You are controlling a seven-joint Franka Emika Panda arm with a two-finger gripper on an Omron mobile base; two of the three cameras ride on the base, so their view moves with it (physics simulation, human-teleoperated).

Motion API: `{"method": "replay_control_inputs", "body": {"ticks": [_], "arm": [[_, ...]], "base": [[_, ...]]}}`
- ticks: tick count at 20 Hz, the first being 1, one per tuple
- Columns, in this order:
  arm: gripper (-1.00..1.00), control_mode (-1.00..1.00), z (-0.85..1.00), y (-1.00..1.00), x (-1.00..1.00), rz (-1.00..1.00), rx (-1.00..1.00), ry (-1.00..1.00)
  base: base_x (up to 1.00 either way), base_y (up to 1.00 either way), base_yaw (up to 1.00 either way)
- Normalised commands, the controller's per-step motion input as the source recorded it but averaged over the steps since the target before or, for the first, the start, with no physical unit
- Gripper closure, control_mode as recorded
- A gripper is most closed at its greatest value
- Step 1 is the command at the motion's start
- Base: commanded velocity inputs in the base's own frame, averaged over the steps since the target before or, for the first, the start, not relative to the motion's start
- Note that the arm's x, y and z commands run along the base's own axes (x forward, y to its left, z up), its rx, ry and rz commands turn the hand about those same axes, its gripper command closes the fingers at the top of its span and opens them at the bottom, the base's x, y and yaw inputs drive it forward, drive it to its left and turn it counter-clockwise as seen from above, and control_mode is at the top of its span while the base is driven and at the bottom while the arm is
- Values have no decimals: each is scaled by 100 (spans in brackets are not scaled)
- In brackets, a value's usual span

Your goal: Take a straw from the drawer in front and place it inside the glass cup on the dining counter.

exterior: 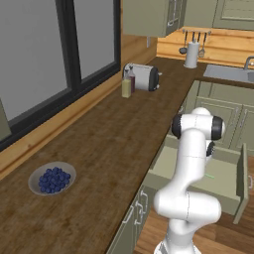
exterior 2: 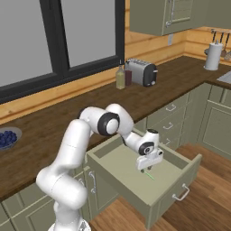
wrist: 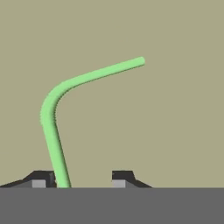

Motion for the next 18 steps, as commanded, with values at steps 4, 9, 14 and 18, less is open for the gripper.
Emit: {"method": "replay_control_inputs", "body": {"ticks": [4, 9, 14, 18], "arm": [[-100, -100, -45, 13, -31, 1, 0, -7], [-100, -100, -25, 18, -31, 0, 0, -6], [-100, -100, -37, 18, -8, 0, 0, 0], [100, -100, -57, 20, -2, 0, 0, 0]], "base": [[0, 0, 0], [0, 0, 0], [0, 0, 0], [0, 0, 0]]}}
